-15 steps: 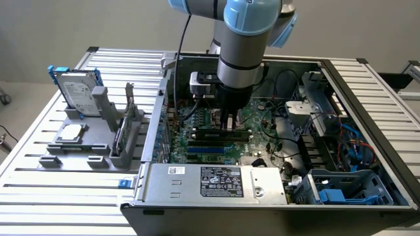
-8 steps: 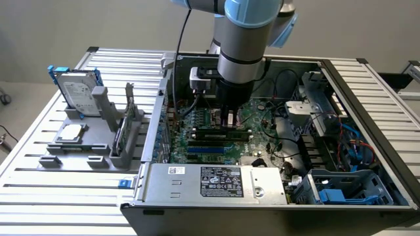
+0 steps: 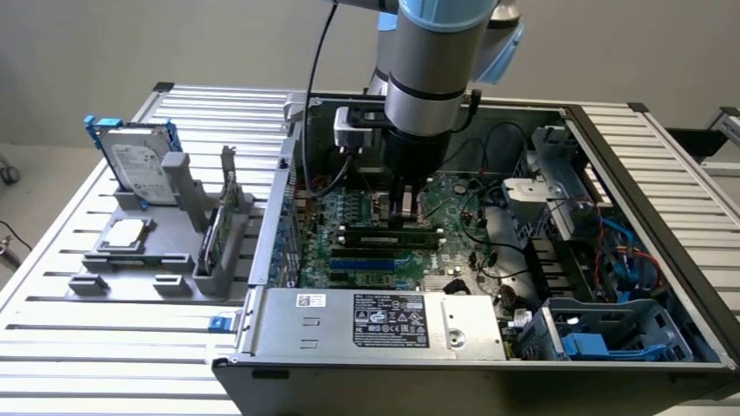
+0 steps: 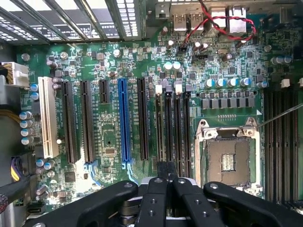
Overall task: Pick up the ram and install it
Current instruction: 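Press down the ram until it locks into place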
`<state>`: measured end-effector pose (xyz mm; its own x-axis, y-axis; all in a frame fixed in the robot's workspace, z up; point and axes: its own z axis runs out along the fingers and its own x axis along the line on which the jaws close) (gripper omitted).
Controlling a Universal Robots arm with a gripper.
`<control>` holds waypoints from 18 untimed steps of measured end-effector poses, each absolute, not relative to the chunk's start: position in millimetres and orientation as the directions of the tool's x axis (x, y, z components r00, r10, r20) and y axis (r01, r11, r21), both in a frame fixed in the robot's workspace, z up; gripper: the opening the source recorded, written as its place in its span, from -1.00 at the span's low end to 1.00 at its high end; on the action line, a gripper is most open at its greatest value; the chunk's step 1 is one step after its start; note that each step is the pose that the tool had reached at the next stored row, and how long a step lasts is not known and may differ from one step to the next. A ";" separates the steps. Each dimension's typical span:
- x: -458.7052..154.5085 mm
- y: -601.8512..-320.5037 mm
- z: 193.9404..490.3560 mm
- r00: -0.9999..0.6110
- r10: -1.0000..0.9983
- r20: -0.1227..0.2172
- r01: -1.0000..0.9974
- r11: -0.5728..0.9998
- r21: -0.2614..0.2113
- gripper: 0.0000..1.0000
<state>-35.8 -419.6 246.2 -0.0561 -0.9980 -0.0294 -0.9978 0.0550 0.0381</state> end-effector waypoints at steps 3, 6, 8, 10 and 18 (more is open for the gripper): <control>-35.8 -419.6 246.2 -0.056 -0.998 -0.029 -0.998 0.055 0.038 -0.79; -35.8 -419.6 246.2 -0.056 -0.998 -0.029 -0.998 0.055 0.038 -0.79; -35.8 -419.6 246.2 -0.056 -0.998 -0.029 -0.998 0.055 0.038 -0.79; -35.8 -419.6 246.2 -0.056 -0.998 -0.029 -0.998 0.055 0.038 -0.79; -35.8 -419.2 246.1 -0.056 -0.998 -0.029 -0.998 0.055 0.038 -0.79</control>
<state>-35.8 -419.2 246.1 -0.0562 -0.9980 -0.0291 -0.9978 0.0551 0.0377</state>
